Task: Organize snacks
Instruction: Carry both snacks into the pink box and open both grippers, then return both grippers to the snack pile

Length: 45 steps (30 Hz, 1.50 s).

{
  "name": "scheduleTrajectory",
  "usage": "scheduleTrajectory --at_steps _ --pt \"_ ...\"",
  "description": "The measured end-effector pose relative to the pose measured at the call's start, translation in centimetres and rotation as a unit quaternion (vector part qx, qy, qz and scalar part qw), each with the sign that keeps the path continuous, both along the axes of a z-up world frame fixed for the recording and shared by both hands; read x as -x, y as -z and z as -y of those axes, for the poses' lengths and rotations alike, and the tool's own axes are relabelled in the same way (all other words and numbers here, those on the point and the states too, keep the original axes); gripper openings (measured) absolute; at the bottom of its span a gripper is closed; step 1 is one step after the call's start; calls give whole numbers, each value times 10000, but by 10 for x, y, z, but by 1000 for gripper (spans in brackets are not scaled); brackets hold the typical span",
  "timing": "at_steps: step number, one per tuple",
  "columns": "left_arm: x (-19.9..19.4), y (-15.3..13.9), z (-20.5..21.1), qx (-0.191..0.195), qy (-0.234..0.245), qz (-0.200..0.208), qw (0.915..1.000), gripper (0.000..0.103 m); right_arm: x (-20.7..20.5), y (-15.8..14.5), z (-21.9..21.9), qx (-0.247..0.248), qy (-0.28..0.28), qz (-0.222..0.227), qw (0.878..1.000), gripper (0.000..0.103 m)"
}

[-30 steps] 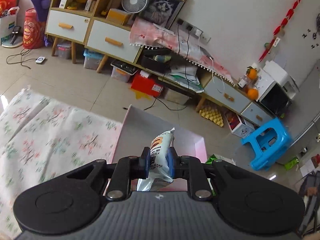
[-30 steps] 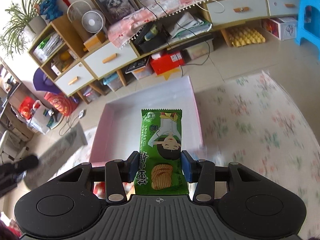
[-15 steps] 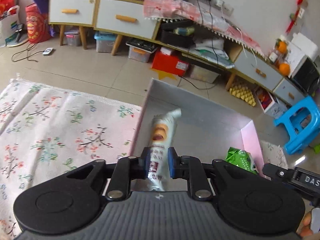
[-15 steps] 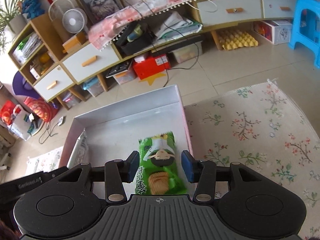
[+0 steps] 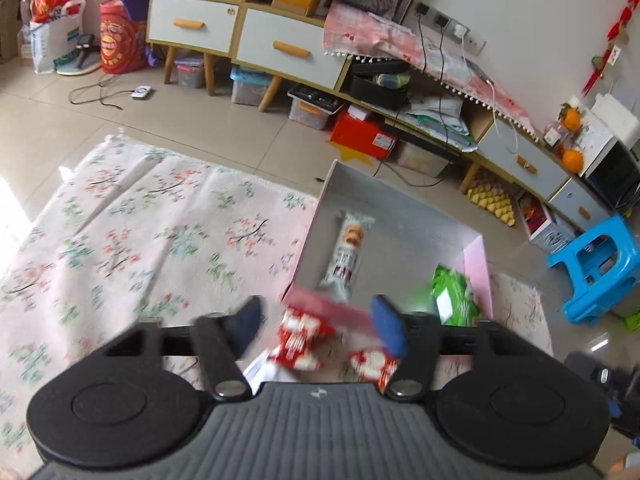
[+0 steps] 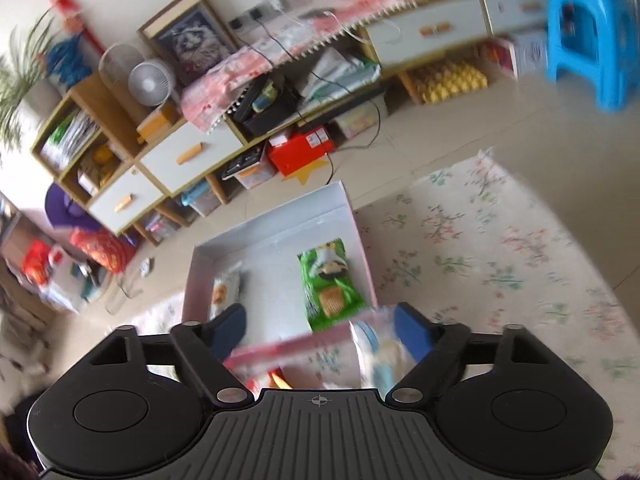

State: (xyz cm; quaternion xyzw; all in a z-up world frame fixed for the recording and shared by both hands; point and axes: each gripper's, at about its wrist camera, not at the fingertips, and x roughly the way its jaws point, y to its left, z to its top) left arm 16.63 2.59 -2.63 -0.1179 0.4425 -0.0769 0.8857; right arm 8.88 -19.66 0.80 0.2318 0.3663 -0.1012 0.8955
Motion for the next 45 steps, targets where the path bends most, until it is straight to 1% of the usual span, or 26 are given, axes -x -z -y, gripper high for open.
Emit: scheduleTrajectory --at_steps 1,3,4,6,7,8,9,10,11,12,13,14,15,17,19,21,23,25,27,32,35,45 --pt "6 0 0 -87 -39 -45 9999 71 8 -1 -8 304 -135 -86 9994 96" --pt "16 1 2 -220 -135 -248 9994 70 22 -3 -20 787 -334 -218 9961 96" --pt "22 2 2 -199 -169 -352 9990 71 29 -4 -23 896 -345 -250 9951 96" --pt "38 4 2 -123 -192 -462 9987 83 47 -3 -22 827 -288 -297 9957 97" --pt "49 7 2 -131 -156 -423 9989 94 57 -1 -21 706 -353 -299 9964 97" --pt "59 12 3 -195 -123 -337 9992 100 65 3 -20 601 -446 -308 9967 97" --pt "72 20 4 -366 -97 -276 9989 100 72 8 -19 553 -532 -362 9964 97" --pt "76 29 8 -605 38 -417 9973 97 75 15 -18 588 -614 -481 9952 97" --pt "76 38 11 -799 242 -706 9940 88 75 22 -19 681 -733 -644 9929 97" --pt "74 43 12 -832 395 -913 9916 84 75 29 -20 793 -848 -795 9900 97" --pt "73 45 11 -787 452 -927 9915 84 76 36 -18 927 -905 -889 9876 97" --pt "74 44 9 -777 430 -827 9926 91 75 42 -15 1062 -897 -945 9858 97" --pt "75 43 7 -820 417 -709 9932 94 76 47 -12 1159 -855 -1015 9843 97" --pt "76 40 5 -811 502 -633 9934 95 77 54 -4 1207 -801 -1160 9826 97" --pt "74 38 -1 -581 458 -662 9951 95 78 56 1 1174 -846 -1147 9828 97" --pt "75 40 -1 -375 401 -753 9957 95 80 54 0 1194 -927 -1054 9829 97" --pt "74 48 3 -243 485 -965 9939 95 80 53 -4 1222 -1024 -1022 9819 97" --pt "83 58 9 -103 574 -1180 9913 93 77 54 -8 1282 -1141 -1070 9793 97" --pt "86 63 12 -52 591 -1287 9899 92 76 56 -12 1377 -1213 -1123 9766 97" --pt "90 66 22 -205 640 -1286 9894 92 75 55 -19 1416 -1410 -1065 9740 97" --pt "92 67 24 -228 658 -1290 9892 92 73 58 -24 1447 -1484 -1123 9718 97" --pt "92 75 32 -591 706 -1268 9877 88 69 72 -35 1668 -1694 -1344 9620 97"
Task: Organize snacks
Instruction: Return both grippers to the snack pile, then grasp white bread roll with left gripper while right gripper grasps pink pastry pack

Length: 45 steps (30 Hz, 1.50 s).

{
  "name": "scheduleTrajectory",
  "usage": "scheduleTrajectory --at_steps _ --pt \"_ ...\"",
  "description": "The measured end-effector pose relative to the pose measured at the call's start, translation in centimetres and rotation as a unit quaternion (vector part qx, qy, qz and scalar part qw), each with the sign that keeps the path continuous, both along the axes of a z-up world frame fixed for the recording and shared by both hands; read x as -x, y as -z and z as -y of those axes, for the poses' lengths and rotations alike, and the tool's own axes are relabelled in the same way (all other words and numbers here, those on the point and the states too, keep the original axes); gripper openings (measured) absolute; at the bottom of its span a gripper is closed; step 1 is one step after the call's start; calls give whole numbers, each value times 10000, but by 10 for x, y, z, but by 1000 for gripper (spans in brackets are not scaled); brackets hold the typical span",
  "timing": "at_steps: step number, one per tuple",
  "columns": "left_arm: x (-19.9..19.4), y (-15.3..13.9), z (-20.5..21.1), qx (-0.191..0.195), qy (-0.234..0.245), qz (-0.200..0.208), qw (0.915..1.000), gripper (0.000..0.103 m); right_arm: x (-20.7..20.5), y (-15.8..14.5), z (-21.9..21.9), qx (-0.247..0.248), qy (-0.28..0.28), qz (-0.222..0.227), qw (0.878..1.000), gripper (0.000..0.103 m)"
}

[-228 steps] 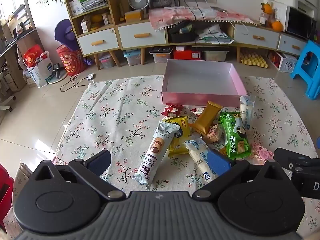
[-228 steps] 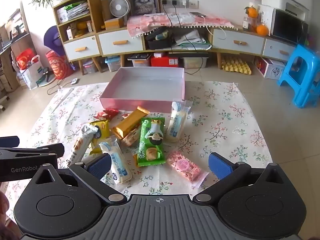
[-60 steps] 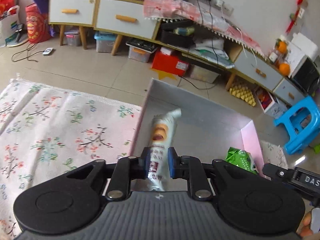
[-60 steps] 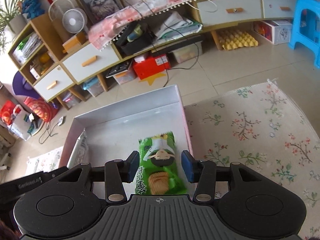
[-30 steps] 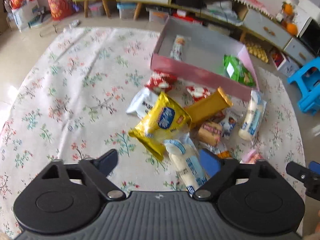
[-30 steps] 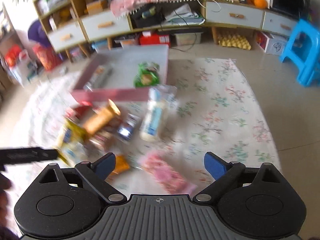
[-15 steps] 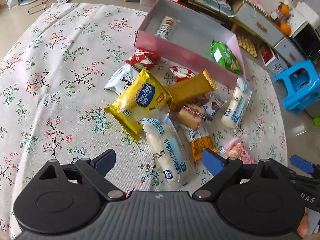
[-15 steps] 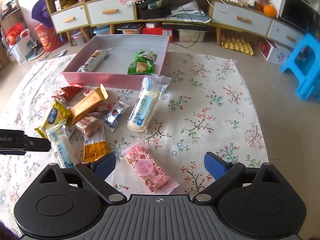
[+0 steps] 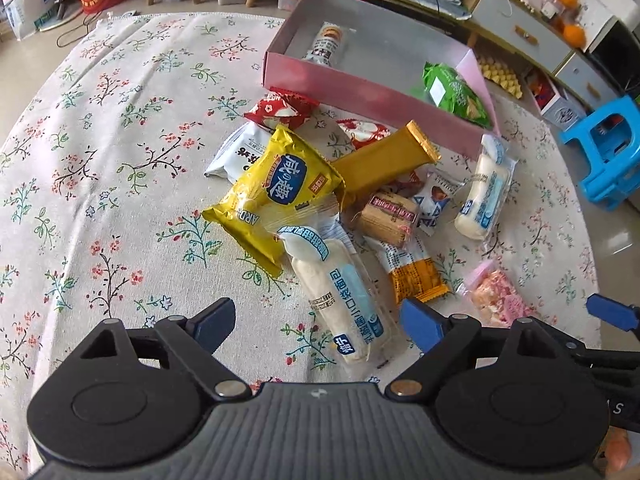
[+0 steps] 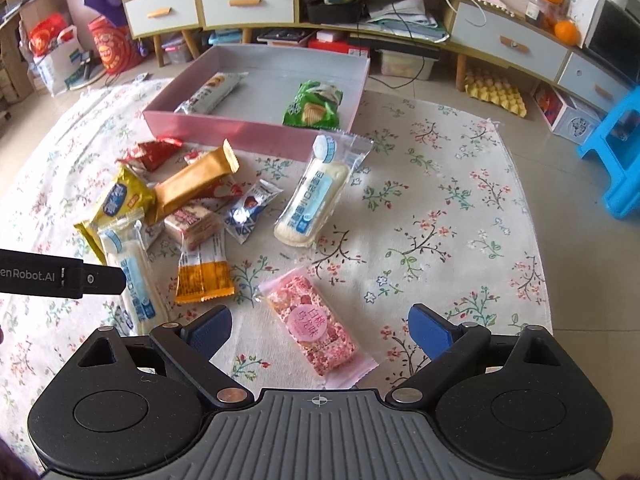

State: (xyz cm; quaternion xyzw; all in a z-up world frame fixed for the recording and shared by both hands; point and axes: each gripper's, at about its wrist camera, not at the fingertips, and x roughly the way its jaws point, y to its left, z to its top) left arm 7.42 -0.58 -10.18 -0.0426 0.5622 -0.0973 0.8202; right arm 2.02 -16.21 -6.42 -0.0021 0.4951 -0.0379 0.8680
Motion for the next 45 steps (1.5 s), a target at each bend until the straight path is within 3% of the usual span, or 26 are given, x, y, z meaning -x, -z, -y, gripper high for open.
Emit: scheduleTrajectory --at_steps 15,21,23,27,28,35,39,45 --pt "-4 32 24 -332 293 -167 9989 77 -14 31 -7 503 -303 -387 9975 96" --pt "-5 33 30 -415 327 10 9986 75 -20 36 -5 538 -295 -444 9971 94" --pt "-5 30 31 -444 396 96 9982 59 -21 37 -4 500 -324 -433 9973 88" --pt "-4 26 32 -327 437 205 9983 38 -23 38 5 75 -167 -546 9983 46" --pt "-3 25 30 -284 413 230 9985 35 -24 38 6 -33 -134 -558 9983 42" --pt "1 12 18 19 406 331 9986 19 -21 32 11 -467 -68 -474 9978 36" --pt "3 4 16 153 429 392 9982 17 -21 25 18 -848 123 -341 9957 34" --pt "1 -4 13 292 465 541 9970 16 -19 23 22 -1019 220 -309 9941 34"
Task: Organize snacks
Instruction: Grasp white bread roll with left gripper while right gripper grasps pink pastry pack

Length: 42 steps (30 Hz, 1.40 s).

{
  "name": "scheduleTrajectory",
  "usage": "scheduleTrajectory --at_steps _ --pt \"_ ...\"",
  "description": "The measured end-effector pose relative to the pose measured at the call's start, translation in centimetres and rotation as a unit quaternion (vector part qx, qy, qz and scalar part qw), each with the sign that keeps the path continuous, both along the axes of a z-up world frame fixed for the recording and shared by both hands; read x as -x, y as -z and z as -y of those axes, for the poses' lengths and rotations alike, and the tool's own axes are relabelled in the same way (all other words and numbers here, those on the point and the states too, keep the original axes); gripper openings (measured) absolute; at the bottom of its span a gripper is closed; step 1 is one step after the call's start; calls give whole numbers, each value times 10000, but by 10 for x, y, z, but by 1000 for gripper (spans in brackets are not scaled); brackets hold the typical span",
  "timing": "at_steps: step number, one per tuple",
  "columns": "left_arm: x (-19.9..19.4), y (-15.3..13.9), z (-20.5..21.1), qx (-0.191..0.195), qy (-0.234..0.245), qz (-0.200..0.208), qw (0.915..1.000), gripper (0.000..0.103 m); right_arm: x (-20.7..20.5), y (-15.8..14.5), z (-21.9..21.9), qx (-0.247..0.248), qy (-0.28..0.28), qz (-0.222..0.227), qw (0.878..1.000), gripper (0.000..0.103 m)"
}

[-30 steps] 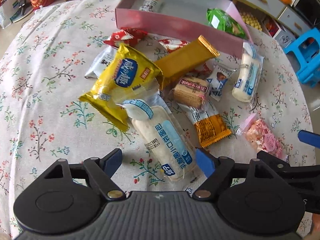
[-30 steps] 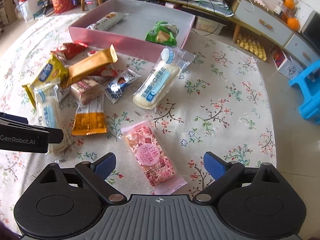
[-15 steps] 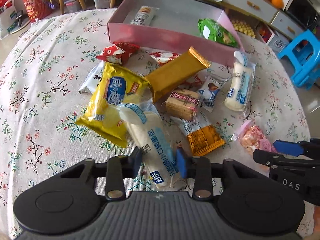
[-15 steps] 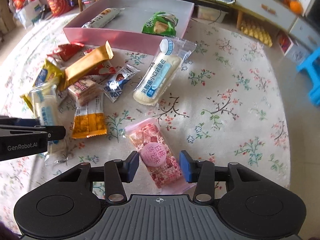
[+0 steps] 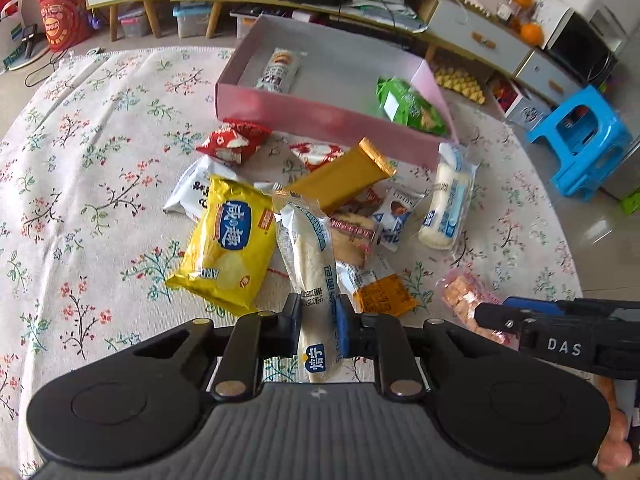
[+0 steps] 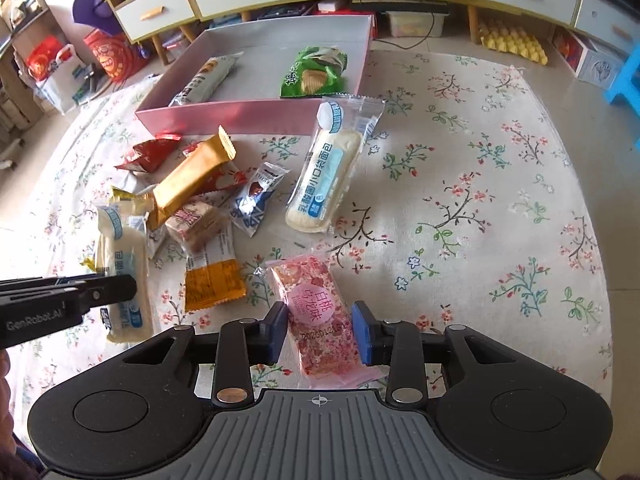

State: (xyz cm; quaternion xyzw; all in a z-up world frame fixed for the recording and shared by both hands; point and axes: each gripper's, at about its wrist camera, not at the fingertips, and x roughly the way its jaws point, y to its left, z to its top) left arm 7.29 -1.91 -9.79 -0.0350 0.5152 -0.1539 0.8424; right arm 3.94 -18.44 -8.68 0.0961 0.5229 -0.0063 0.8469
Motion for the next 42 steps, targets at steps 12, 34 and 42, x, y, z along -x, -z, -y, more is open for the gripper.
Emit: scheduleTrajectory --at_steps 12,34,42 --pt "3 0 1 -60 100 35 9999 16 -5 16 -19 406 -427 -278 9979 35" --pt "-7 -19 -19 370 -98 86 9992 16 -2 -10 10 -209 360 203 9989 31" --pt "-13 -22 -23 324 -204 228 9990 16 -4 -16 12 -261 522 355 9977 31"
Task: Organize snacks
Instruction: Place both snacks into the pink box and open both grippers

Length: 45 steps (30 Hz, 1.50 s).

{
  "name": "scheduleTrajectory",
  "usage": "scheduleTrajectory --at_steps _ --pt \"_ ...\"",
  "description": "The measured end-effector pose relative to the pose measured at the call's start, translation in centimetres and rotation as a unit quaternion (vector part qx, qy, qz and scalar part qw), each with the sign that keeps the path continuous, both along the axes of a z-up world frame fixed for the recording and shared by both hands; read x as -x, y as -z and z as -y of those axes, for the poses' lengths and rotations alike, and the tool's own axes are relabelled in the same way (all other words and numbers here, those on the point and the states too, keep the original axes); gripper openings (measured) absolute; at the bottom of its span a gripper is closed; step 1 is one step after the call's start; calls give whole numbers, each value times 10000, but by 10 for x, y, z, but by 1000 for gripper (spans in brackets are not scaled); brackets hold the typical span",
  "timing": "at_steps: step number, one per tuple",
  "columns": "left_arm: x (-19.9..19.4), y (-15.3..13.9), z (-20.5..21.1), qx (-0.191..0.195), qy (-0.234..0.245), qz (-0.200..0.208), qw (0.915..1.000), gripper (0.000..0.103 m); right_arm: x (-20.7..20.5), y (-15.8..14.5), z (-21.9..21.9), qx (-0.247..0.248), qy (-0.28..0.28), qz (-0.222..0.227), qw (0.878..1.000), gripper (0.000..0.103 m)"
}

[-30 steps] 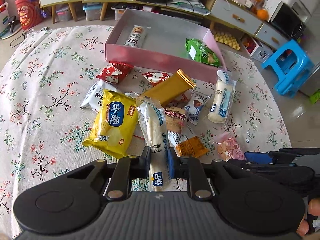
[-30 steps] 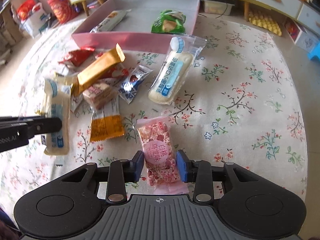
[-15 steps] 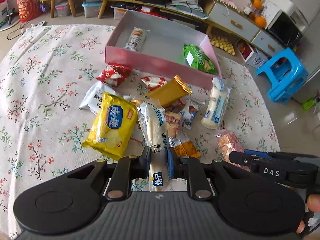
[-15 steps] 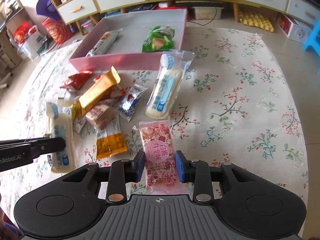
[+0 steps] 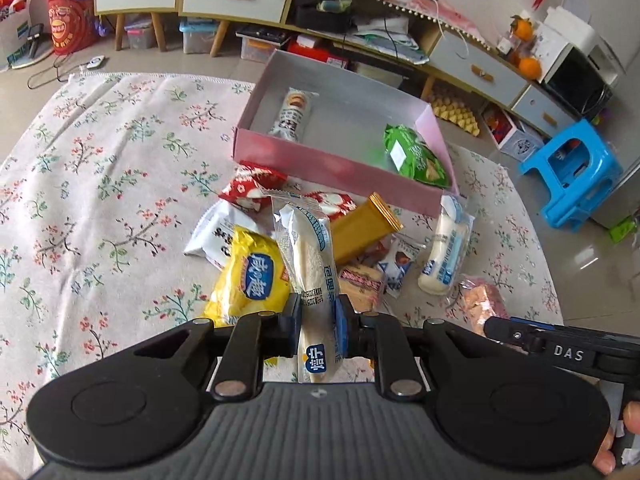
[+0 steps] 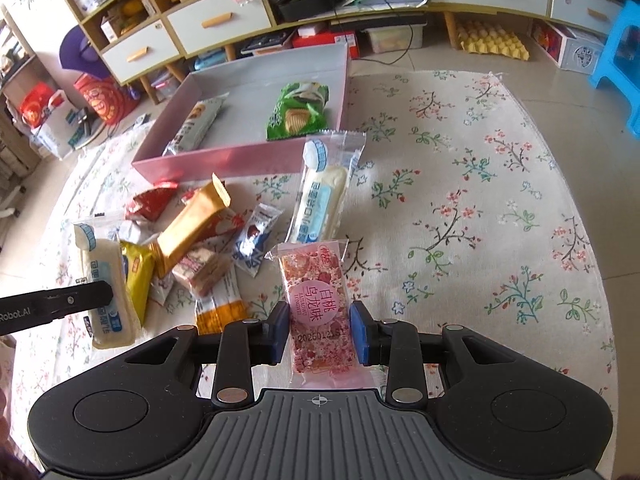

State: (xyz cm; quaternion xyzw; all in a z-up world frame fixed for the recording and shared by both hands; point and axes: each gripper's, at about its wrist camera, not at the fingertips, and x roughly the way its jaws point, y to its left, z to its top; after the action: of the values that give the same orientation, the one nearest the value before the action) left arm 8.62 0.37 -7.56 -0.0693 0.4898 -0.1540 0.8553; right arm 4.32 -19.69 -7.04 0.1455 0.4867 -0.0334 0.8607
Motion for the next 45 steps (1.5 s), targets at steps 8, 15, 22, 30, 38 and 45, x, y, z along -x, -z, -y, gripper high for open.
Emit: scheduleTrajectory --at_steps 8,15,22,30,38,45 --pt "-14 -10 -4 47 -126 261 9996 16 -10 -7 11 -225 336 158 9991 31" --pt "-51 -23 -14 154 -389 607 9973 16 -39 -9 25 -794 747 333 9935 31" --pt "-102 -26 -2 528 -235 700 9959 16 -86 -3 27 -1576 974 504 9814 31" --pt "-139 -1 39 98 313 542 9980 16 -145 10 15 -1874 921 572 9763 31" --pt "-159 14 53 -848 687 617 9921 14 -184 18 8 -1614 885 699 9804 32" --pt "-162 20 49 -980 603 535 9919 27 -189 33 7 -1255 1003 650 9849 33"
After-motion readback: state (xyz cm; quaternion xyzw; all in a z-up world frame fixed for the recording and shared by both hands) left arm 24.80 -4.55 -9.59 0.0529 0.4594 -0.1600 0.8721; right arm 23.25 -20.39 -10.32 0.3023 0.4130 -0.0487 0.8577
